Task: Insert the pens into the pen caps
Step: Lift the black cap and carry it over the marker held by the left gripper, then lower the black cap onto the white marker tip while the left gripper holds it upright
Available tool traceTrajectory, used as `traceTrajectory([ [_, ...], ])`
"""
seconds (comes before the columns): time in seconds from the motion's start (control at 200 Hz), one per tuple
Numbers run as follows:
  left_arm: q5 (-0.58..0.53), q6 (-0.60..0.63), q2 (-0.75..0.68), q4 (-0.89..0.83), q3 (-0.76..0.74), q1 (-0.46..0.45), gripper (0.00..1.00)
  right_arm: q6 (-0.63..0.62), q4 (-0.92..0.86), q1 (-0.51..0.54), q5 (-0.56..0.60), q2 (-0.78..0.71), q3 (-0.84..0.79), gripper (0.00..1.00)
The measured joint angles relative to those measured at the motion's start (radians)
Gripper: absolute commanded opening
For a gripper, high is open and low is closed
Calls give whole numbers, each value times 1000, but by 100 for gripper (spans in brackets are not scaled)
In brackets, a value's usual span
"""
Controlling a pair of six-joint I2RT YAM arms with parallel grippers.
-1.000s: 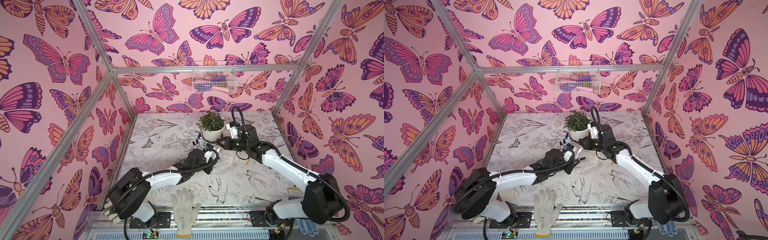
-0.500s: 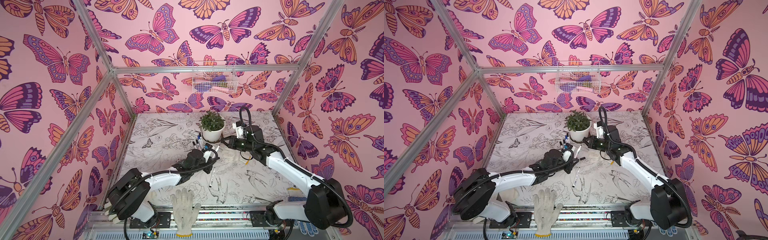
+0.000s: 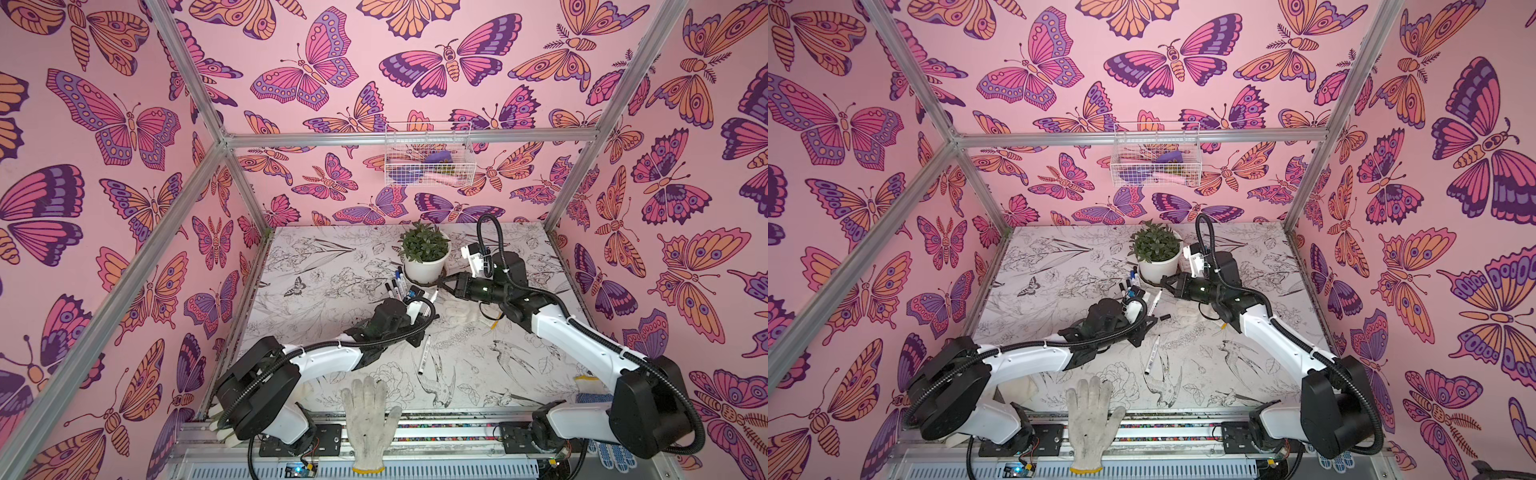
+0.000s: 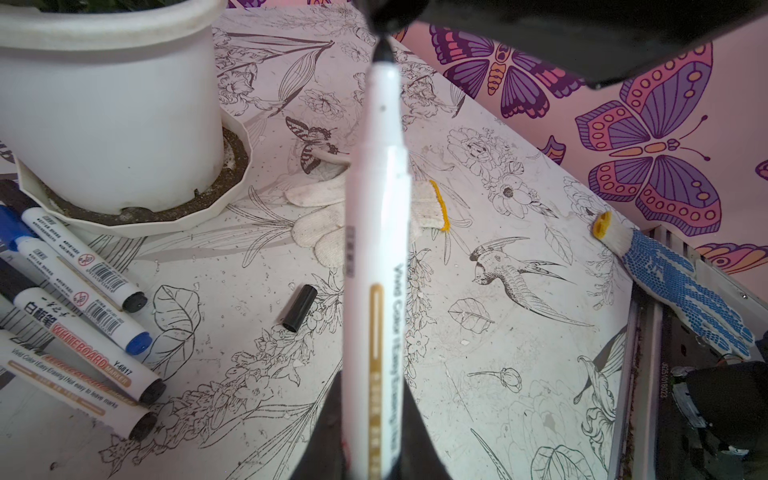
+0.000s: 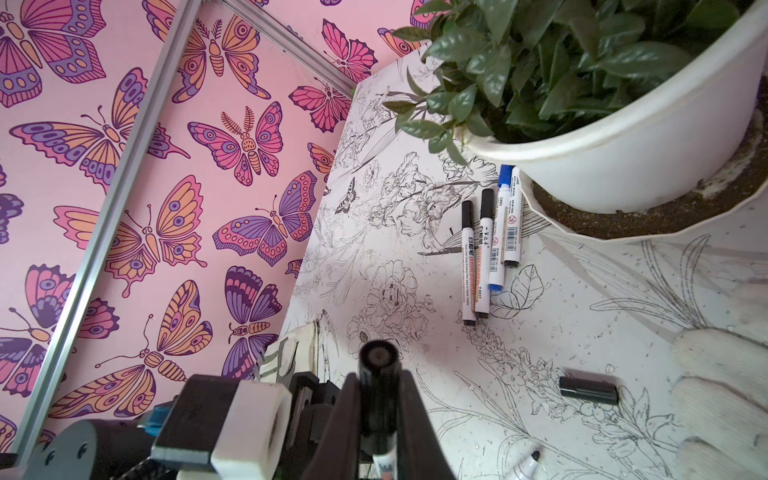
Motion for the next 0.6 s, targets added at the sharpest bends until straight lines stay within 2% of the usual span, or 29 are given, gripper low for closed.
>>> traceTrajectory([
  [0.596, 12, -22, 0, 10, -3, 7, 0, -71, -41, 33, 20, 6, 3, 0],
])
